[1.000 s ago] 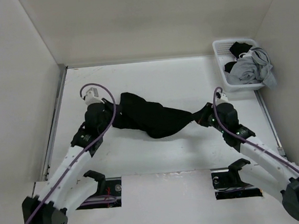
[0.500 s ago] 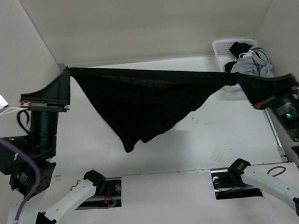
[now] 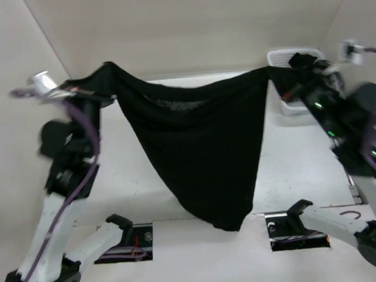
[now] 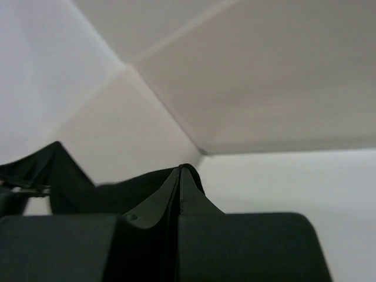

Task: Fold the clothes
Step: Flatten the tank top out

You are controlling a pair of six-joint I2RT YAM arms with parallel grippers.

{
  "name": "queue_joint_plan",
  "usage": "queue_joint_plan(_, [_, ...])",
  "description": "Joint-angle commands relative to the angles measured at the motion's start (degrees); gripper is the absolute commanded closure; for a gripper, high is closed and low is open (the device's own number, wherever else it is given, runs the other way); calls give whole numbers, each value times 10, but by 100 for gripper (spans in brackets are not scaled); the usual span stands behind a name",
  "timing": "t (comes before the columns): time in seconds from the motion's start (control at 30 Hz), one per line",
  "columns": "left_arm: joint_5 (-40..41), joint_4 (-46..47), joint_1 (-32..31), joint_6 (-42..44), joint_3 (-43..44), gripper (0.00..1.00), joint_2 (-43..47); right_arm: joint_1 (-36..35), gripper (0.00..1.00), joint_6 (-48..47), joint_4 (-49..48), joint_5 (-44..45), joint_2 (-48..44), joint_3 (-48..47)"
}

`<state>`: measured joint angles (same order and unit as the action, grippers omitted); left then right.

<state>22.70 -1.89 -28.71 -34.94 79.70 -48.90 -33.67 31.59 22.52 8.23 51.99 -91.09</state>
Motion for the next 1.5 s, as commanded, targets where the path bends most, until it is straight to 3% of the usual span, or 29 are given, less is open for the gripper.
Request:
queue_joint_plan(0.0, [-3, 4, 45, -28, -84, 99, -98, 90, 100, 25, -41, -91, 100, 56])
queue_joint_plan(0.1, [-25, 14, 111, -57, -65, 99, -186, 162, 100, 47, -75, -182, 222, 26])
queue_joint_plan(0.3, [-42, -17, 137, -41, 143, 100, -293, 205, 100, 58, -29, -215, 397, -186])
queue_joint_plan(0.43, [-49, -29, 147, -20, 250, 99, -308, 208, 100, 50, 44, -216, 447, -360])
queue_joint_plan(0.53, [-57, -31, 155, -15, 280, 99, -304, 210, 100, 49, 85, -219, 468, -466])
queue_joint_plan(0.67, [-61, -29, 164, -7, 271, 99, -284, 212, 100, 49, 105, -227, 451, -481])
queue_joint_plan(0.77, [-62, -22, 165, -10, 222, 99, -259, 213, 100, 43, 96, -225, 406, -397])
queue_joint_plan(0.83, [-57, -8, 163, -13, 155, 99, -229, 211, 100, 36, 69, -214, 353, -285])
queue_joint_plan(1.13, [-4, 15, 113, -57, -327, 99, 40, 164, 100, 65, -102, -161, 46, 310])
queue_joint_plan(1.23, [5, -83, 102, -54, -429, 99, 170, 107, 100, 94, -115, -132, -54, 483])
queue_joint_plan(1.33, [-10, -206, 107, -72, -468, 98, 281, 57, 100, 135, -94, -116, -139, 611])
queue_joint_plan(1.47, [-22, -335, 101, -126, -489, 97, 364, -7, 100, 216, -34, -103, -254, 709])
